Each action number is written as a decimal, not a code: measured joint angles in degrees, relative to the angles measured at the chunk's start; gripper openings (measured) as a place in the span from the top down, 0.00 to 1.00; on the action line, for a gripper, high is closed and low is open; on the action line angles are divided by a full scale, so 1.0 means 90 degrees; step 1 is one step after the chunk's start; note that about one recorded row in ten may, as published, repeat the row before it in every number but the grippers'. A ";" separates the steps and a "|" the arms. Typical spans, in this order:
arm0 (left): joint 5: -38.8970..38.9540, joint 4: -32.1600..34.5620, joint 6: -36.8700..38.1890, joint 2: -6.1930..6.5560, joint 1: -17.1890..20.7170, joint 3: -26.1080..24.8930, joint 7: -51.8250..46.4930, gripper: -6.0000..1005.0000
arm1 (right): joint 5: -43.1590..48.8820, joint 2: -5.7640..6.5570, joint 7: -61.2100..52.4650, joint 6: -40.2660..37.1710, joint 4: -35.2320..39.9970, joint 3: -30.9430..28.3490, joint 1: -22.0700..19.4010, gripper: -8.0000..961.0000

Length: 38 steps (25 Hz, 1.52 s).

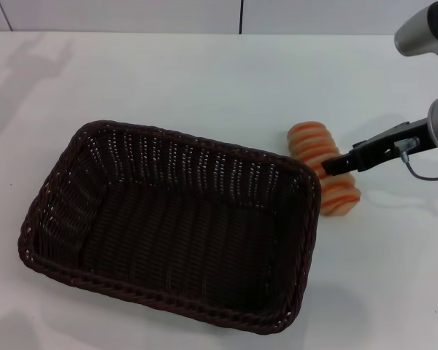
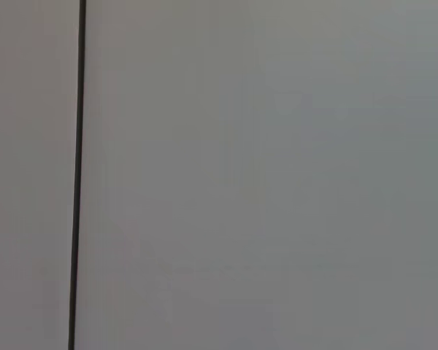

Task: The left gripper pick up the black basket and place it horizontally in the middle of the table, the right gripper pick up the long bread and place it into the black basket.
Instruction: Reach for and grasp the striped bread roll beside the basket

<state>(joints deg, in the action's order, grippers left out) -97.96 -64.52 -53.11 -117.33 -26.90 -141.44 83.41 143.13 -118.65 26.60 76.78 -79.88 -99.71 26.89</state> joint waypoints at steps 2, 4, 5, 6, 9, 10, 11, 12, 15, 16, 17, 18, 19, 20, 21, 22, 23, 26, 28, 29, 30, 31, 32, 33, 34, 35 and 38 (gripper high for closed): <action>-0.0004 -0.0004 0.0001 -0.0001 0.0000 0.0000 0.0000 0.38 | 0.0000 0.0004 0.0042 0.0023 0.0001 -0.0067 0.0004 0.29; -0.0004 -0.0009 0.0001 -0.0004 0.0000 -0.0002 0.0000 0.38 | -0.0003 0.0012 0.0108 0.0034 0.0012 -0.0096 0.0010 0.29; -0.0004 -0.0009 0.0001 -0.0004 0.0000 -0.0002 0.0000 0.38 | -0.0003 0.0013 0.0131 0.0036 0.0015 -0.0101 0.0010 0.29; 0.0002 -0.0022 0.0007 -0.0016 0.0000 -0.0019 0.0000 0.38 | -0.0003 0.0013 0.0131 0.0036 0.0015 -0.0101 0.0010 0.29; 0.0014 -0.0030 0.0010 -0.0018 0.0000 -0.0018 0.0000 0.38 | -0.0006 0.0013 0.0187 0.0055 0.0067 -0.0114 0.0021 0.29; 0.0020 -0.0048 0.0012 -0.0025 0.0000 -0.0019 0.0000 0.38 | -0.0006 0.0013 0.0201 0.0061 0.0077 -0.0124 0.0025 0.29; 0.0022 -0.0049 0.0013 -0.0024 0.0000 -0.0020 0.0004 0.38 | -0.0006 0.0013 0.0201 0.0061 0.0077 -0.0124 0.0025 0.29; 0.0024 -0.0049 0.0013 -0.0023 0.0000 -0.0020 0.0010 0.38 | -0.0006 0.0013 0.0219 0.0066 0.0085 -0.0133 0.0027 0.30; 0.0032 -0.0049 0.0019 -0.0023 0.0000 -0.0022 0.0043 0.38 | -0.0007 0.0012 0.0283 0.0077 0.0139 -0.0146 0.0042 0.30; 0.0034 -0.0046 0.0024 -0.0023 0.0000 -0.0023 0.0048 0.38 | -0.0006 0.0011 0.0305 0.0078 0.0187 -0.0150 0.0064 0.30; 0.0036 -0.0030 0.0027 -0.0024 0.0000 -0.0022 0.0060 0.38 | -0.0006 0.0010 0.0344 0.0079 0.0346 -0.0166 0.0140 0.30; 0.0037 -0.0007 0.0026 -0.0025 0.0000 -0.0023 0.0081 0.38 | -0.0006 0.0010 0.0344 0.0079 0.0346 -0.0166 0.0140 0.30; 0.0038 0.0005 0.0027 -0.0027 0.0000 -0.0022 0.0101 0.38 | -0.0006 0.0009 0.0379 0.0064 0.0484 -0.0176 0.0204 0.30; 0.0038 0.0018 0.0027 -0.0030 0.0000 -0.0022 0.0123 0.38 | -0.0006 0.0009 0.0379 0.0064 0.0484 -0.0176 0.0204 0.30; 0.0039 0.0025 0.0026 -0.0033 0.0000 -0.0023 0.0136 0.38 | -0.0006 0.0009 0.0410 0.0053 0.0544 -0.0190 0.0228 0.30; 0.0040 0.0030 0.0025 -0.0036 0.0001 -0.0023 0.0143 0.38 | -0.0006 0.0008 0.0445 0.0042 0.0595 -0.0209 0.0249 0.30; 0.0040 0.0032 0.0024 -0.0036 0.0000 -0.0024 0.0143 0.38 | -0.0006 0.0006 0.0495 0.0027 0.0651 -0.0249 0.0274 0.30; 0.0043 0.0039 0.0006 -0.0038 0.0004 -0.0026 0.0145 0.38 | -0.0006 0.0001 0.0617 0.0008 0.0835 -0.0355 0.0360 0.30; 0.0044 0.0040 -0.0006 -0.0042 0.0009 -0.0026 0.0146 0.38 | -0.0006 0.0001 0.0673 0.0002 0.1018 -0.0416 0.0451 0.30; 0.0045 0.0040 -0.0012 -0.0044 0.0010 -0.0026 0.0146 0.38 | -0.0006 0.0002 0.0710 0.0000 0.1108 -0.0452 0.0501 0.31; 0.0045 0.0040 -0.0012 -0.0044 0.0010 -0.0026 0.0146 0.38 | -0.0007 0.0003 0.0749 -0.0003 0.1189 -0.0487 0.0551 0.31; 0.0045 0.0040 -0.0012 -0.0044 0.0010 -0.0026 0.0146 0.38 | -0.0006 0.0003 0.0787 -0.0003 0.1255 -0.0512 0.0585 0.31; 0.0046 0.0037 -0.0021 -0.0050 0.0019 -0.0027 0.0147 0.38 | -0.0006 0.0002 0.0851 -0.0008 0.1364 -0.0553 0.0655 0.31; 0.0046 0.0037 -0.0021 -0.0050 0.0019 -0.0027 0.0147 0.38 | -0.0006 0.0002 0.0851 -0.0008 0.1364 -0.0553 0.0655 0.31; 0.0046 0.0034 -0.0022 -0.0050 0.0020 -0.0026 0.0147 0.38 | -0.0006 0.0000 0.0862 -0.0012 0.1386 -0.0554 0.0673 0.31; 0.0046 0.0034 -0.0022 -0.0050 0.0020 -0.0026 0.0147 0.38 | -0.0006 -0.0002 0.0874 -0.0015 0.1411 -0.0555 0.0688 0.31; 0.0055 0.0011 -0.0030 -0.0050 0.0020 -0.0027 0.0147 0.38 | -0.0006 -0.0004 0.0926 -0.0058 0.1540 -0.0567 0.0753 0.31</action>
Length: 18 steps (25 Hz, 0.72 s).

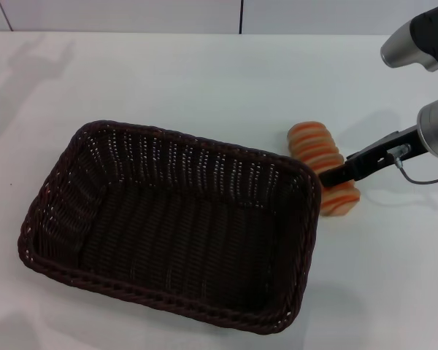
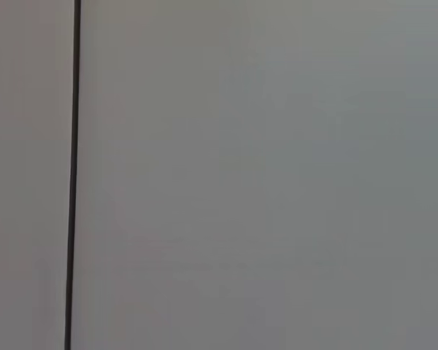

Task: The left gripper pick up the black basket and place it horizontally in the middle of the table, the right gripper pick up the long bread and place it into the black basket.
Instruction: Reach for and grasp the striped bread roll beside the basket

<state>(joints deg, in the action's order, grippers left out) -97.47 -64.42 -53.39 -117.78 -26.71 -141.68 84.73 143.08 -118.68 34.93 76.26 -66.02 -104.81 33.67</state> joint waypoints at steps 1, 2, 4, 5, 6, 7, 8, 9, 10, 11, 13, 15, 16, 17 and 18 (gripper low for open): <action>0.0010 -0.0004 -0.0009 0.0000 0.0000 0.0000 0.0000 0.38 | 0.0000 0.0000 0.0019 -0.0024 0.0069 -0.0004 0.0034 0.31; 0.0010 -0.0004 -0.0009 0.0000 0.0000 0.0000 0.0000 0.38 | 0.0000 0.0000 0.0036 -0.0053 0.0155 -0.0006 0.0073 0.31; 0.0043 -0.0004 -0.0008 0.0001 0.0004 0.0000 0.0000 0.38 | 0.0000 0.0001 0.0087 -0.0128 0.0370 -0.0008 0.0173 0.31; 0.0043 -0.0004 -0.0008 0.0001 0.0004 0.0000 0.0000 0.38 | 0.0000 0.0001 0.0087 -0.0128 0.0370 -0.0008 0.0173 0.31; 0.0065 0.0001 -0.0010 0.0005 0.0008 0.0000 0.0000 0.38 | 0.0000 0.0003 0.0096 -0.0154 0.0427 -0.0008 0.0209 0.31; 0.0073 0.0003 -0.0010 0.0007 0.0008 0.0000 0.0000 0.38 | 0.0000 0.0003 0.0097 -0.0158 0.0431 -0.0008 0.0214 0.31; 0.0073 0.0003 -0.0010 0.0007 0.0008 0.0000 0.0000 0.38 | 0.0001 0.0003 0.0098 -0.0159 0.0427 -0.0008 0.0216 0.31; 0.0077 0.0002 -0.0014 0.0010 0.0010 0.0000 0.0000 0.38 | 0.0000 0.0003 0.0098 -0.0159 0.0418 -0.0007 0.0217 0.32; 0.0077 0.0002 -0.0014 0.0010 0.0010 0.0000 0.0000 0.38 | 0.0000 0.0003 0.0098 -0.0159 0.0418 -0.0007 0.0217 0.32; 0.0078 -0.0002 -0.0015 0.0010 0.0014 0.0000 0.0000 0.38 | 0.0000 0.0003 0.0098 -0.0146 0.0398 -0.0006 0.0218 0.32; 0.0078 -0.0003 -0.0015 0.0011 0.0019 0.0000 -0.0001 0.38 | 0.0000 0.0003 0.0098 -0.0136 0.0393 -0.0006 0.0219 0.32; 0.0078 -0.0004 -0.0015 0.0011 0.0022 0.0000 0.0000 0.38 | 0.0004 0.0004 0.0097 -0.0126 0.0391 -0.0005 0.0220 0.32; 0.0083 -0.0007 -0.0016 0.0011 0.0022 0.0000 -0.0001 0.38 | 0.0005 0.0004 0.0097 -0.0128 0.0391 -0.0004 0.0221 0.32; 0.0083 -0.0007 -0.0016 0.0011 0.0022 0.0000 -0.0001 0.38 | 0.0005 0.0004 0.0097 -0.0128 0.0391 -0.0004 0.0221 0.32; 0.0086 -0.0012 -0.0016 0.0011 0.0025 0.0000 -0.0002 0.38 | 0.0005 0.0004 0.0097 -0.0131 0.0391 -0.0005 0.0222 0.32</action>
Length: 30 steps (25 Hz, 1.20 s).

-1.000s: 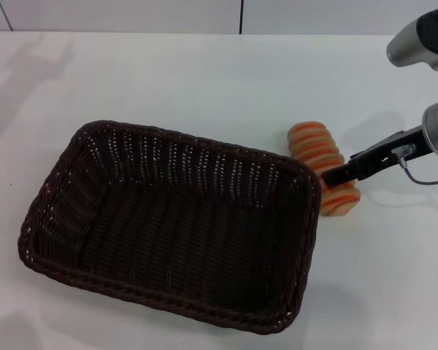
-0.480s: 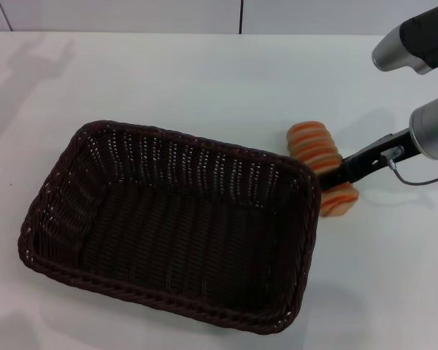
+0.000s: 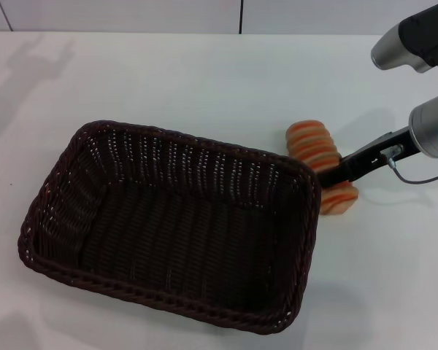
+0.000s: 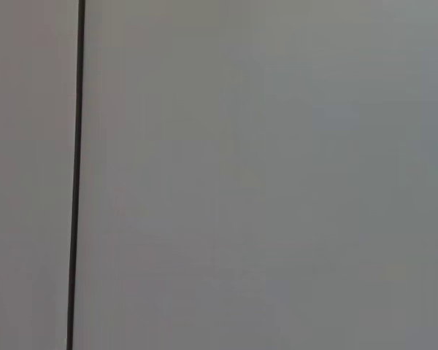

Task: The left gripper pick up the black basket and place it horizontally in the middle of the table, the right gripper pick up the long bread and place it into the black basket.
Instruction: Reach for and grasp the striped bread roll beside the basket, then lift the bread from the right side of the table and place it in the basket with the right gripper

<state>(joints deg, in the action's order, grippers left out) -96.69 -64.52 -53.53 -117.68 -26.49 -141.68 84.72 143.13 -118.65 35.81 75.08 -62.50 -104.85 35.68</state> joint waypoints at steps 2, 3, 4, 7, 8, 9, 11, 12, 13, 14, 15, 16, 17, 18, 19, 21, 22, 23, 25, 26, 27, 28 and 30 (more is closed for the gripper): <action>0.0012 -0.0019 0.0000 0.0000 0.0012 -0.0003 -0.0020 0.38 | 0.0001 0.0000 -0.0001 -0.0006 0.0006 0.0000 0.0000 0.32; 0.0012 -0.0019 0.0000 0.0000 0.0012 -0.0003 -0.0020 0.38 | 0.0001 0.0000 -0.0001 -0.0006 0.0006 0.0000 0.0000 0.34; 0.0032 -0.0023 -0.0001 0.0000 0.0020 -0.0005 -0.0024 0.38 | 0.0001 0.0000 -0.0007 -0.0005 0.0007 0.0000 0.0000 0.36; 0.0089 -0.0024 -0.0004 0.0000 0.0045 -0.0009 -0.0022 0.38 | 0.0001 0.0000 -0.0018 -0.0003 0.0007 0.0000 -0.0013 0.42; 0.0141 -0.0026 -0.0005 0.0001 0.0069 -0.0010 -0.0010 0.38 | -0.0001 0.0000 -0.0024 -0.0004 0.0005 0.0000 -0.0023 0.44; 0.0141 -0.0026 -0.0005 0.0001 0.0069 -0.0010 -0.0010 0.38 | -0.0001 0.0000 -0.0033 -0.0008 -0.0002 -0.0001 -0.0034 0.46; 0.0159 -0.0028 -0.0013 0.0007 0.0089 -0.0010 -0.0005 0.38 | 0.0010 0.0000 -0.0057 -0.0023 -0.0079 -0.0075 -0.0068 0.48; 0.0159 -0.0028 -0.0013 0.0007 0.0089 -0.0010 -0.0005 0.38 | 0.0010 0.0000 -0.0057 -0.0023 -0.0079 -0.0075 -0.0068 0.49; 0.0159 -0.0028 -0.0018 0.0010 0.0098 -0.0010 -0.0005 0.38 | 0.0030 -0.0001 -0.0064 -0.0011 -0.0200 -0.0214 -0.0109 0.50; 0.0159 -0.0028 -0.0033 0.0013 0.0105 -0.0010 -0.0004 0.38 | 0.0030 -0.0001 -0.0064 -0.0011 -0.0200 -0.0214 -0.0109 0.50; 0.0160 -0.0028 -0.0048 0.0017 0.0114 -0.0010 -0.0004 0.38 | 0.0034 -0.0001 -0.0066 0.0003 -0.0273 -0.0284 -0.0132 0.51; 0.0171 -0.0028 -0.0064 0.0019 0.0130 -0.0010 -0.0003 0.38 | 0.0046 0.0005 -0.0076 0.0045 -0.0467 -0.0403 -0.0200 0.52; 0.0171 -0.0028 -0.0064 0.0019 0.0130 -0.0010 -0.0003 0.38 | 0.0046 0.0005 -0.0076 0.0045 -0.0467 -0.0403 -0.0200 0.53; 0.0184 -0.0028 -0.0073 0.0020 0.0139 -0.0010 -0.0003 0.38 | 0.0055 0.0015 -0.0113 0.0120 -0.0768 -0.0502 -0.0299 0.54; 0.0196 -0.0028 -0.0085 0.0023 0.0147 -0.0009 -0.0002 0.38 | 0.0055 0.0015 -0.0113 0.0120 -0.0768 -0.0502 -0.0299 0.55; 0.0215 -0.0028 -0.0089 0.0036 0.0161 -0.0009 -0.0001 0.38 | 0.0060 0.0022 -0.0202 0.0336 -0.1492 -0.0613 -0.0481 0.59; 0.0215 -0.0028 -0.0089 0.0036 0.0161 -0.0009 -0.0001 0.38 | 0.0060 0.0021 -0.0240 0.0417 -0.1822 -0.0632 -0.0541 0.61; 0.0219 -0.0028 -0.0090 0.0038 0.0164 -0.0009 -0.0001 0.38 | 0.0060 0.0021 -0.0240 0.0417 -0.1822 -0.0632 -0.0541 0.62; 0.0226 -0.0028 -0.0091 0.0039 0.0166 -0.0009 0.0000 0.38 | 0.0062 -0.0001 -0.0358 0.0638 -0.2493 -0.0621 -0.0657 0.63; 0.0227 -0.0028 -0.0088 0.0039 0.0165 -0.0009 0.0001 0.38 | 0.0056 -0.0009 -0.0492 0.0850 -0.3089 -0.0595 -0.0728 0.64; 0.0227 -0.0028 -0.0088 0.0039 0.0165 -0.0009 0.0001 0.38 | 0.0056 -0.0009 -0.0492 0.0850 -0.3089 -0.0595 -0.0728 0.65; 0.0228 -0.0029 -0.0090 0.0039 0.0156 -0.0009 0.0001 0.38 | 0.0017 -0.0012 -0.0569 0.0975 -0.3395 -0.0578 -0.0747 0.66; 0.0228 -0.0029 -0.0087 0.0040 0.0148 -0.0010 0.0001 0.38 | -0.0133 -0.0016 -0.0673 0.1135 -0.3800 -0.0516 -0.0752 0.66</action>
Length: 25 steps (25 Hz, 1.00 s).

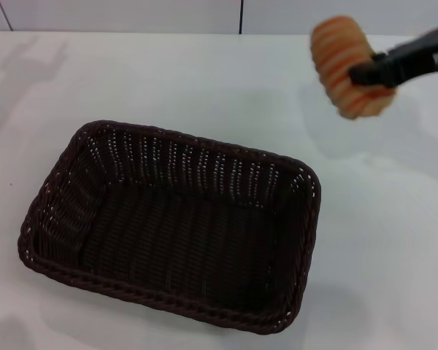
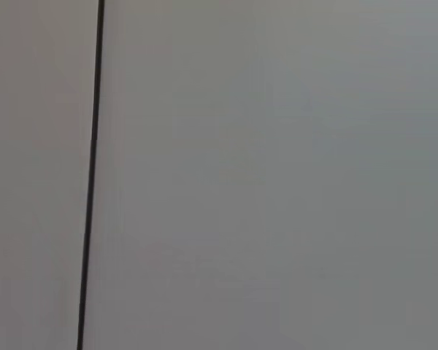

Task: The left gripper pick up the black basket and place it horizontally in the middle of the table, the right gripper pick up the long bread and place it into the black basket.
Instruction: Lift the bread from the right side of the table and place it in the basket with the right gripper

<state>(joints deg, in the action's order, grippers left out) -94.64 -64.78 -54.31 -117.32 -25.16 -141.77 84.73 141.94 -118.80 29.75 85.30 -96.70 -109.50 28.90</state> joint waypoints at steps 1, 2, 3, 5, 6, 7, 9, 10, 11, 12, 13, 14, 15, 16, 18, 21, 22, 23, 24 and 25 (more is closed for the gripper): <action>0.0000 -0.0005 -0.0001 0.0000 -0.0014 0.0001 0.0000 0.38 | -0.0311 -0.0006 -0.0118 0.0109 -0.0383 0.0216 0.0033 0.67; 0.0000 -0.0005 -0.0001 0.0000 -0.0014 0.0001 0.0000 0.38 | -0.0311 -0.0006 -0.0118 0.0109 -0.0383 0.0216 0.0033 0.67; 0.0000 -0.0010 -0.0001 0.0000 -0.0028 0.0001 0.0001 0.38 | -0.0569 -0.0006 -0.0264 0.0144 -0.0655 0.0546 0.0099 0.68; 0.0000 -0.0013 0.0000 0.0000 -0.0035 0.0000 0.0001 0.38 | -0.0644 -0.0005 -0.0356 0.0140 -0.0741 0.0752 0.0147 0.69; 0.0000 -0.0022 0.0001 0.0000 -0.0044 0.0000 0.0001 0.38 | -0.0693 -0.0013 -0.0532 0.0098 -0.0836 0.1221 0.0260 0.69; 0.0000 -0.0022 0.0001 0.0000 -0.0044 0.0000 0.0001 0.38 | -0.0693 -0.0013 -0.0532 0.0098 -0.0836 0.1221 0.0260 0.69; 0.0000 -0.0058 0.0002 0.0001 -0.0047 0.0000 0.0001 0.38 | -0.0731 -0.0019 -0.0673 0.0003 -0.0832 0.1677 0.0385 0.70; 0.0000 -0.0058 0.0002 0.0001 -0.0047 0.0000 0.0001 0.38 | -0.0768 -0.0019 -0.0729 -0.0067 -0.0804 0.1906 0.0443 0.71; 0.0000 -0.0073 0.0005 0.0002 -0.0047 0.0000 -0.0001 0.38 | -0.0879 -0.0021 -0.0818 -0.0161 -0.0754 0.2258 0.0547 0.71; 0.0000 -0.0073 0.0005 0.0002 -0.0047 0.0000 -0.0001 0.38 | -0.0879 -0.0021 -0.0818 -0.0161 -0.0754 0.2258 0.0547 0.71; 0.0000 -0.0074 0.0013 0.0003 -0.0048 0.0000 -0.0002 0.38 | -0.0961 -0.0021 -0.0851 -0.0182 -0.0741 0.2379 0.0587 0.71; 0.0000 -0.0077 0.0015 0.0003 -0.0047 0.0001 -0.0005 0.38 | -0.1130 -0.0022 -0.0902 -0.0192 -0.0727 0.2536 0.0643 0.72; -0.0001 -0.0079 0.0019 0.0005 -0.0047 0.0000 -0.0009 0.38 | -0.1130 -0.0022 -0.0902 -0.0192 -0.0727 0.2536 0.0643 0.71; -0.0001 -0.0079 0.0019 0.0005 -0.0047 0.0000 -0.0009 0.38 | -0.1324 -0.0022 -0.0937 -0.0196 -0.0686 0.2622 0.0679 0.70; -0.0001 -0.0079 0.0022 0.0007 -0.0046 0.0000 -0.0016 0.38 | -0.1409 -0.0022 -0.0937 -0.0197 -0.0637 0.2635 0.0688 0.69; -0.0001 -0.0085 0.0021 0.0009 -0.0046 0.0000 -0.0018 0.38 | -0.1729 -0.0022 -0.0881 -0.0171 -0.0414 0.2658 0.0751 0.66; 0.0000 -0.0087 0.0022 0.0009 -0.0046 0.0000 -0.0019 0.38 | -0.1729 -0.0022 -0.0881 -0.0171 -0.0414 0.2658 0.0751 0.66; -0.0001 -0.0087 0.0022 0.0009 -0.0046 0.0000 -0.0021 0.38 | -0.1742 -0.0023 -0.0877 -0.0161 -0.0402 0.2676 0.0759 0.65; 0.0000 -0.0087 0.0024 0.0009 -0.0046 0.0000 -0.0023 0.38 | -0.1746 -0.0022 -0.0878 -0.0155 -0.0395 0.2698 0.0766 0.62; 0.0000 -0.0087 0.0027 0.0009 -0.0046 0.0000 -0.0026 0.38 | -0.1745 -0.0023 -0.0878 -0.0148 -0.0397 0.2722 0.0773 0.60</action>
<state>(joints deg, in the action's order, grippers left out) -94.64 -65.56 -54.07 -117.24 -25.57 -141.77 84.49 126.23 -119.00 21.84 83.97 -100.27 -85.00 35.86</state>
